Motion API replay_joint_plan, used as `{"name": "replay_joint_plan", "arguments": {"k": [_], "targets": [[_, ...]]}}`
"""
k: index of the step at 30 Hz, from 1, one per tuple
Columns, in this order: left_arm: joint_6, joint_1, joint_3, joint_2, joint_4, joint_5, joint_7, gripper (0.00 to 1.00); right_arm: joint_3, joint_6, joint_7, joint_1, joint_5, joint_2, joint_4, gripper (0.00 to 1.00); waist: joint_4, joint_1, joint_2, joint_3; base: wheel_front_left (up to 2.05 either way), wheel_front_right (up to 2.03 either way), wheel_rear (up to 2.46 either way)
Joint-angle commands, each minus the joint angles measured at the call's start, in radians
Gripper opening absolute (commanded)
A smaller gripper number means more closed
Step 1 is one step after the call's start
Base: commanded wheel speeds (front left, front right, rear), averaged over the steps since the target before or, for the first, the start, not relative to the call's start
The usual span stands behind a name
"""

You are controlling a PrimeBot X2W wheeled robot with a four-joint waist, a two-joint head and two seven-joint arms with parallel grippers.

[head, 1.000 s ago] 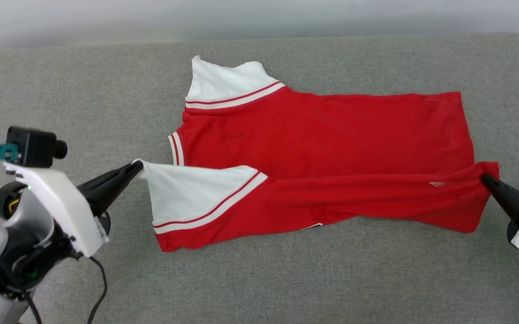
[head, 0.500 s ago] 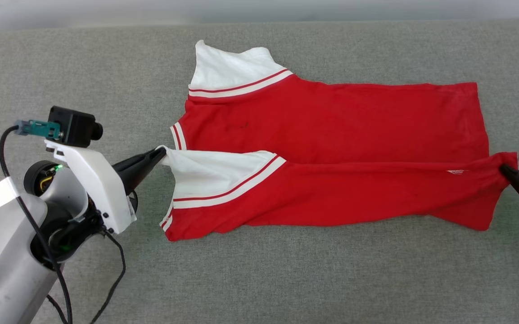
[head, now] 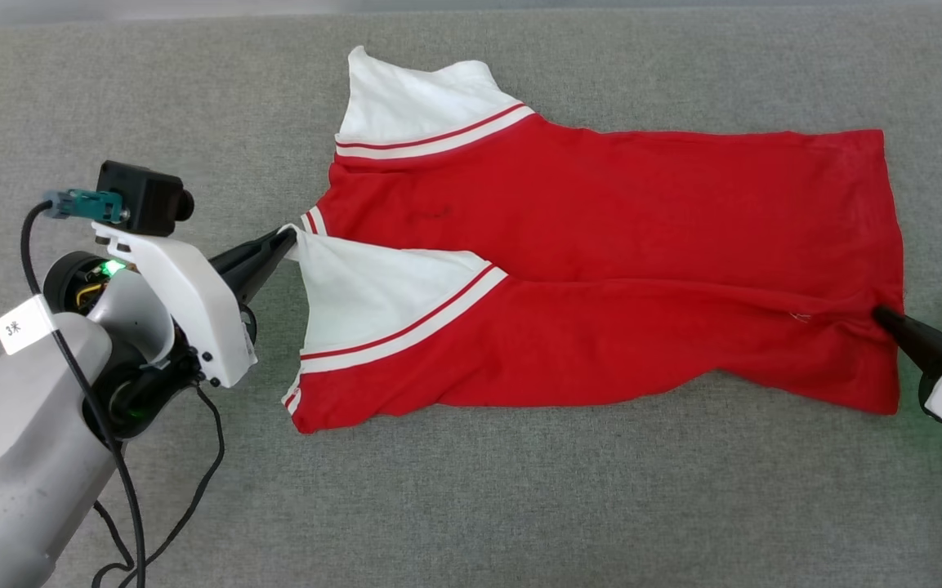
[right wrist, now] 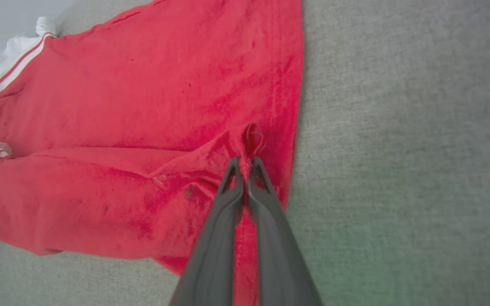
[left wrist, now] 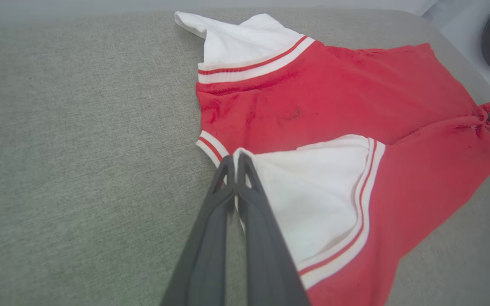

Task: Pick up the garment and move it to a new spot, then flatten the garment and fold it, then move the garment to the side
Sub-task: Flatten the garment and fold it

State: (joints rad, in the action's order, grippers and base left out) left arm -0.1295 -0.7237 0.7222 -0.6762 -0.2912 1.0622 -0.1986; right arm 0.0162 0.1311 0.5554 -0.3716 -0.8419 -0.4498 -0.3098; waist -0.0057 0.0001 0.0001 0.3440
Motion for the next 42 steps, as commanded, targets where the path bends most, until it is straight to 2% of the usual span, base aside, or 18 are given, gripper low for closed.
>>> {"name": "replay_joint_plan", "arguments": {"k": [1,12,13,14,15,17,18,19,20,21,24,25,27,28,31,35,38,42], "targets": [[-0.002,-0.02,0.015,0.004,-0.012,-0.004,0.013,0.0,-0.004,-0.001,-0.002,-0.02,0.004,0.005,-0.007,0.0,-0.001,-0.0001,-0.0001,0.004,0.0,0.0,0.0],[-0.001,-0.085,0.116,0.026,-0.152,-0.006,0.089,0.0,-0.055,-0.001,-0.016,-0.042,0.035,-0.009,-0.074,0.0,0.006,-0.0001,-0.0001,0.016,0.0,0.0,0.0],[-0.001,-0.088,0.12,0.033,-0.166,-0.005,0.097,0.23,-0.062,-0.001,-0.018,-0.043,0.037,-0.009,-0.079,0.0,0.006,-0.0001,-0.0001,0.016,0.0,0.0,0.0],[-0.001,-0.087,0.131,0.04,-0.18,-0.003,0.091,0.39,-0.068,-0.001,-0.02,-0.046,0.041,-0.01,-0.086,0.0,0.006,-0.0001,-0.0001,0.016,0.0,0.0,0.0],[-0.001,-0.086,0.138,0.046,-0.193,0.005,0.085,0.41,-0.077,-0.001,-0.013,-0.048,0.048,-0.014,-0.095,0.0,0.007,-0.0001,-0.0001,0.015,0.0,0.0,0.0],[-0.001,-0.09,0.14,0.053,-0.208,0.022,0.087,0.6,-0.083,-0.001,-0.025,-0.054,0.043,-0.009,-0.1,0.04,0.008,-0.0001,-0.0001,0.015,0.0,0.0,0.0],[-0.001,-0.094,0.142,0.055,-0.212,0.026,0.094,0.75,-0.087,-0.001,-0.021,-0.057,0.04,-0.007,-0.104,0.17,0.008,-0.0001,-0.0001,0.015,0.0,0.0,0.0],[-0.001,-0.094,0.145,0.057,-0.219,0.031,0.1,0.82,-0.093,-0.001,-0.015,-0.058,0.038,-0.01,-0.106,0.27,0.008,-0.0001,-0.0001,0.014,0.0,0.0,0.0],[-0.001,-0.094,0.15,0.058,-0.223,0.03,0.11,0.97,-0.096,-0.001,-0.017,-0.059,0.035,-0.011,-0.108,0.39,0.008,-0.0001,-0.0001,0.012,0.0,0.0,0.0],[-0.001,-0.091,0.154,0.06,-0.224,0.033,0.119,1.0,-0.098,-0.001,-0.02,-0.061,0.032,-0.012,-0.11,0.47,0.009,-0.0001,-0.0001,0.011,0.0,0.0,0.0],[-0.001,-0.074,0.154,0.063,-0.24,0.049,0.147,1.0,-0.102,-0.001,-0.022,-0.063,0.023,-0.015,-0.11,0.51,0.009,-0.0001,-0.0001,0.002,0.0,0.0,0.0],[-0.001,-0.071,0.155,0.064,-0.244,0.051,0.157,1.0,-0.104,-0.001,-0.025,-0.063,0.027,-0.018,-0.111,0.64,0.009,-0.0001,-0.0001,-0.001,0.0,0.0,0.0],[-0.001,-0.067,0.155,0.067,-0.242,0.057,0.181,1.0,-0.106,-0.001,-0.025,-0.06,0.024,-0.021,-0.11,0.82,0.01,-0.0001,-0.0001,-0.007,0.0,0.0,0.0],[-0.001,-0.066,0.152,0.064,-0.245,0.055,0.196,1.0,-0.102,-0.001,-0.035,-0.059,0.022,-0.021,-0.108,0.98,0.011,-0.0001,-0.0001,-0.011,0.0,0.0,0.0],[-0.001,-0.054,0.145,0.054,-0.236,0.038,0.253,1.0,-0.092,-0.001,-0.061,-0.053,0.03,-0.024,-0.099,1.0,0.012,-0.0001,-0.0001,-0.024,0.0,0.0,0.0],[0.029,-0.019,0.138,0.034,-0.187,0.002,0.342,1.0,-0.073,-0.001,-0.102,-0.023,0.051,-0.039,-0.07,1.0,0.018,-0.0001,-0.0001,-0.046,0.0,0.0,0.0],[0.071,0.035,0.134,0.026,-0.107,-0.023,0.404,1.0,-0.035,-0.001,-0.126,0.016,0.036,-0.037,-0.038,1.0,0.026,-0.0001,-0.0001,-0.065,0.0,0.0,0.0],[0.154,0.123,0.14,0.003,0.032,-0.085,0.443,1.0,0.007,-0.001,-0.163,0.109,0.037,-0.039,0.031,1.0,0.04,-0.0001,-0.0001,-0.089,0.0,0.0,0.0]]}}
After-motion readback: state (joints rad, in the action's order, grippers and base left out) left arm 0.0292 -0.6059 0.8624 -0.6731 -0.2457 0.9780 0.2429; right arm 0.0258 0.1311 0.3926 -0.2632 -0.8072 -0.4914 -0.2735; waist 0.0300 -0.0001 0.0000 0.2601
